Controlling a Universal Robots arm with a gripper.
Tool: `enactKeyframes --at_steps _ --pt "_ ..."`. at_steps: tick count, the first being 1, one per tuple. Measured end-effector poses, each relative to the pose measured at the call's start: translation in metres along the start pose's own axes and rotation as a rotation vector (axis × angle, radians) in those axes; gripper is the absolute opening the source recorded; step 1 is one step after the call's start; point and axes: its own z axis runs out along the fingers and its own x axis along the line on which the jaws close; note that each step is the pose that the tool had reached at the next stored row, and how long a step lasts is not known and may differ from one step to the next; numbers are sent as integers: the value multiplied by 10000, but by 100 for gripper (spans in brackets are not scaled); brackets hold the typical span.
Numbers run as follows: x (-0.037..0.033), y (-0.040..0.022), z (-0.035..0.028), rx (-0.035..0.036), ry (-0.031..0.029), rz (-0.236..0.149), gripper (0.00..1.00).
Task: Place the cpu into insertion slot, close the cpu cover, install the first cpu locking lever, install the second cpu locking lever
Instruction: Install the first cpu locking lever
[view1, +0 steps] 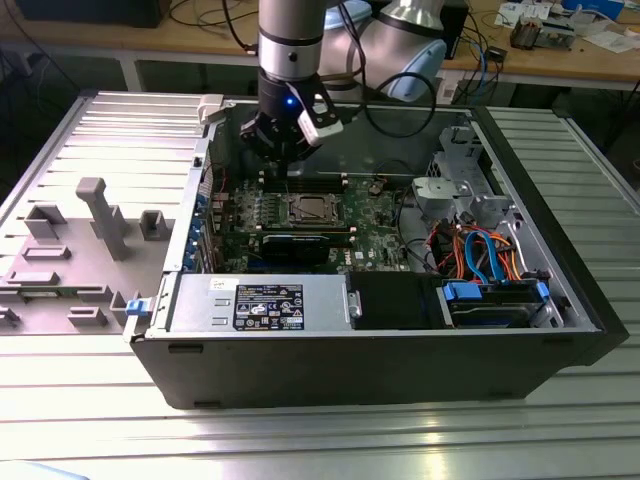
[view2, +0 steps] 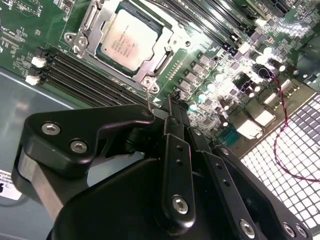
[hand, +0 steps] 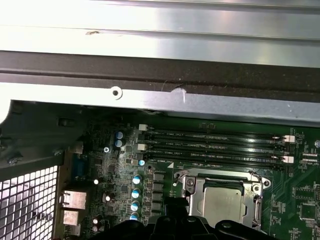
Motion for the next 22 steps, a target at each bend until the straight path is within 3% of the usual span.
enactKeyframes --at_steps 10,18,22 --pt "126 13 6 -7 -1 -1 11" --pt "128 111 -8 -18 -2 -1 11" --pt "125 154 -21 -78 -9 -7 11"
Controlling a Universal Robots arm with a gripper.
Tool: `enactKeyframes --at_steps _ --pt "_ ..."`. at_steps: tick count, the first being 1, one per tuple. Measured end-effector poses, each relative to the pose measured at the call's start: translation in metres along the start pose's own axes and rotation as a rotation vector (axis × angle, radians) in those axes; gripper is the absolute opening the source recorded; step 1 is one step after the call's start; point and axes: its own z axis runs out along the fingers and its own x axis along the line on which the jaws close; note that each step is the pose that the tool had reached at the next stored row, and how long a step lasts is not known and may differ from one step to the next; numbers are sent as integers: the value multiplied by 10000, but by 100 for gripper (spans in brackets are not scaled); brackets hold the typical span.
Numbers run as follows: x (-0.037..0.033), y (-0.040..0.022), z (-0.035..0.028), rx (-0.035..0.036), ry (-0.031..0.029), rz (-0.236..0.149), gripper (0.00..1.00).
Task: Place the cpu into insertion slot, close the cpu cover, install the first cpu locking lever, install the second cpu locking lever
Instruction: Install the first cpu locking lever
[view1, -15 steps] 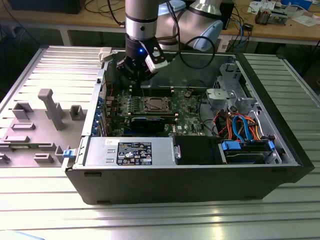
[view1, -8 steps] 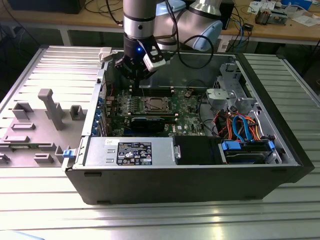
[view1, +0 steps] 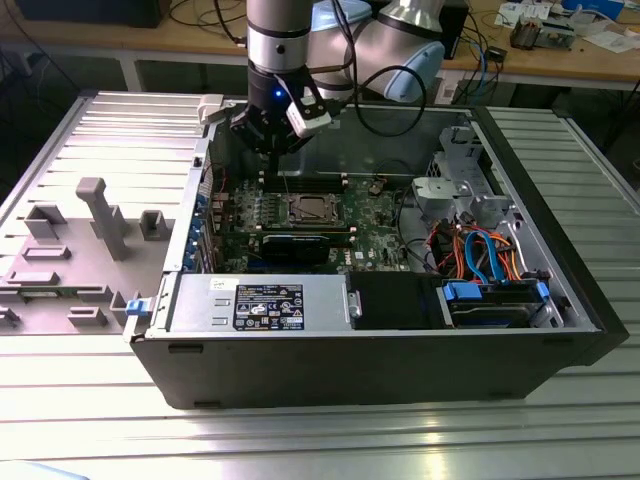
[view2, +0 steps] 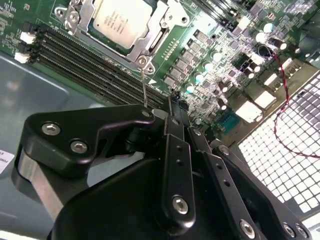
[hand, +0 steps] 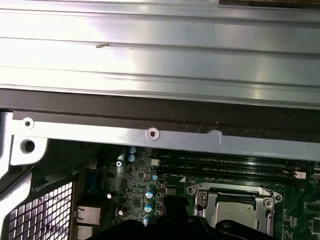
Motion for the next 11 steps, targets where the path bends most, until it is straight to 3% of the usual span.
enactKeyframes --at_steps 3,11 --pt "-3 47 -1 1 2 -3 11" --pt "-8 50 -2 1 3 -2 11"
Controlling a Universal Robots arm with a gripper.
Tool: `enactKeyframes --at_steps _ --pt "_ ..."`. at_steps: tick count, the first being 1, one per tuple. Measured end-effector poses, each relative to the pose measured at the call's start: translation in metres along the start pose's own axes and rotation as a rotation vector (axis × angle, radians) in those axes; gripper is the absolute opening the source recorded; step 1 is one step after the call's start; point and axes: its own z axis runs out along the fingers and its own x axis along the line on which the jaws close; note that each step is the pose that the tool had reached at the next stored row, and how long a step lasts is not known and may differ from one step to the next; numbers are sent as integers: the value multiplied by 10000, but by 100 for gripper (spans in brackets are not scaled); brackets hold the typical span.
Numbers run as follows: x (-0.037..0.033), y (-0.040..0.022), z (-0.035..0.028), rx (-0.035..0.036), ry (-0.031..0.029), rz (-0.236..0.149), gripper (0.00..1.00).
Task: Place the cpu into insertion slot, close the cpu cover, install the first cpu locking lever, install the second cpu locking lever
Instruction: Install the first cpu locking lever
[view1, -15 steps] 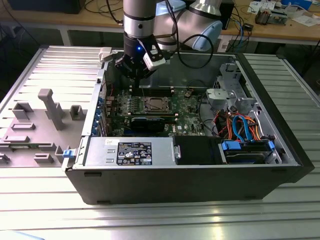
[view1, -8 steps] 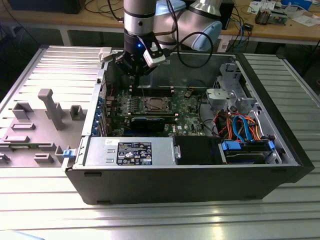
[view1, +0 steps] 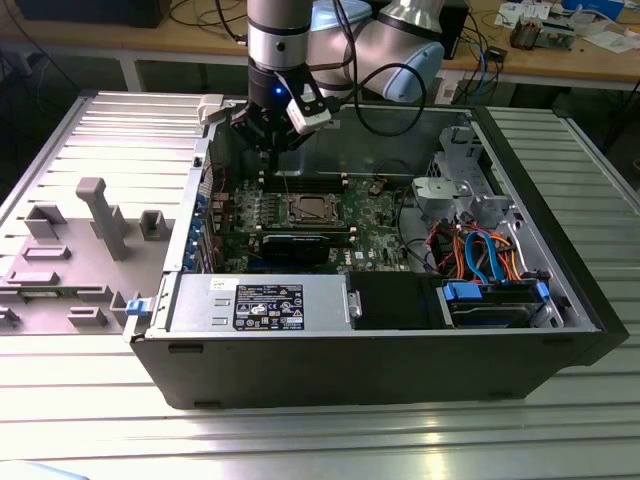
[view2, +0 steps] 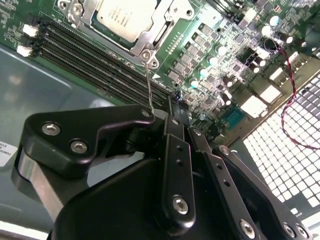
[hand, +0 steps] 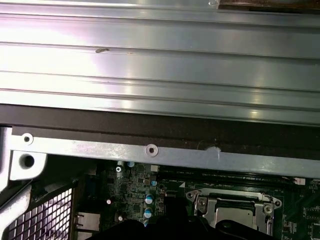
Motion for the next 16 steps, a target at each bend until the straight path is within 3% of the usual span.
enactKeyframes --at_steps 16 --pt "-123 -10 -6 34 3 1 11"
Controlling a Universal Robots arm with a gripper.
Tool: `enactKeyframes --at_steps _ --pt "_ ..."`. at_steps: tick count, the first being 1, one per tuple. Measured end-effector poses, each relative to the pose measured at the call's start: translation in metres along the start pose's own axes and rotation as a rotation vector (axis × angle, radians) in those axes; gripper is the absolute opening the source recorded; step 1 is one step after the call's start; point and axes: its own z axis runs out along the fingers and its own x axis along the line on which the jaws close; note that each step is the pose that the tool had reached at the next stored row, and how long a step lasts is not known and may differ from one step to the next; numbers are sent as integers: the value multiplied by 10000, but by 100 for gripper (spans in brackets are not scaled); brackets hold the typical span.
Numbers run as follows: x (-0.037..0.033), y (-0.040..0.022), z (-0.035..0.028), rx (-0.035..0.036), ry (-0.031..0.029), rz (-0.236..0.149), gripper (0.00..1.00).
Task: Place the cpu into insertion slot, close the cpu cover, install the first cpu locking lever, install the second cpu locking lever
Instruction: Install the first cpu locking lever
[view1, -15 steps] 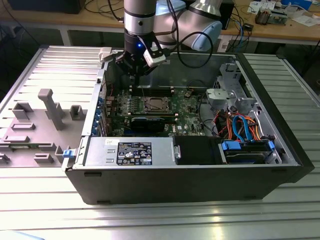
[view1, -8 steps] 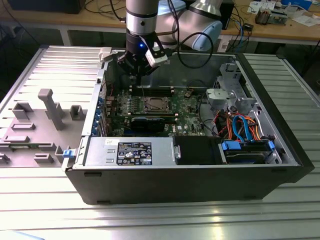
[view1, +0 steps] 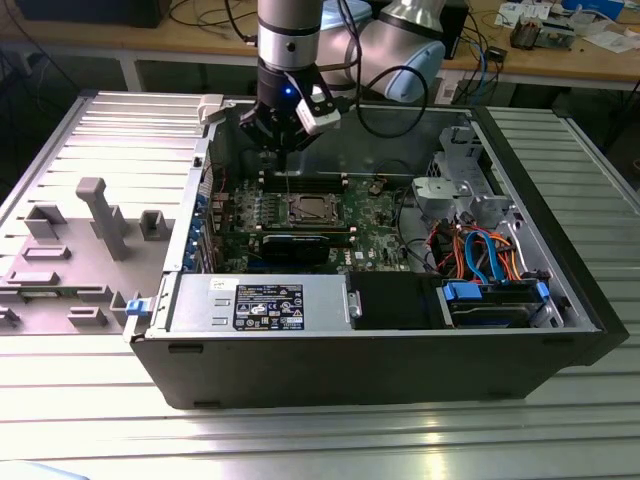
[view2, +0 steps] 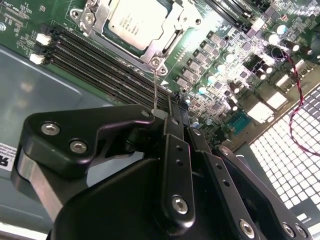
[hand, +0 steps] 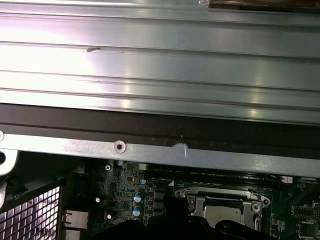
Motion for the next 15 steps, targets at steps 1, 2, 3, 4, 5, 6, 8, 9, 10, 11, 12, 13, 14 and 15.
enactKeyframes --at_steps 1,2,3,4,5,6,8,9,10,11,12,13,14,15 --pt "-6 0 0 1 0 0 11" --pt "-17 -1 -1 4 0 0 11" --pt "-25 -2 -1 6 0 0 11" --pt "-32 -2 -1 7 0 -1 11" --pt "-40 -3 -2 9 0 0 11" --pt "-46 -4 -2 10 1 0 11" --pt "-59 -5 -3 12 1 0 11" --pt "-63 -5 -3 13 0 0 11" --pt "-67 -5 -3 13 1 1 11" --pt "-72 -6 -3 14 1 1 11" --pt "-76 -6 -4 15 1 0 11" --pt "-81 -6 -4 16 0 0 11" --pt "-84 -7 -4 17 1 0 11" --pt "-88 -7 -4 18 1 1 11"
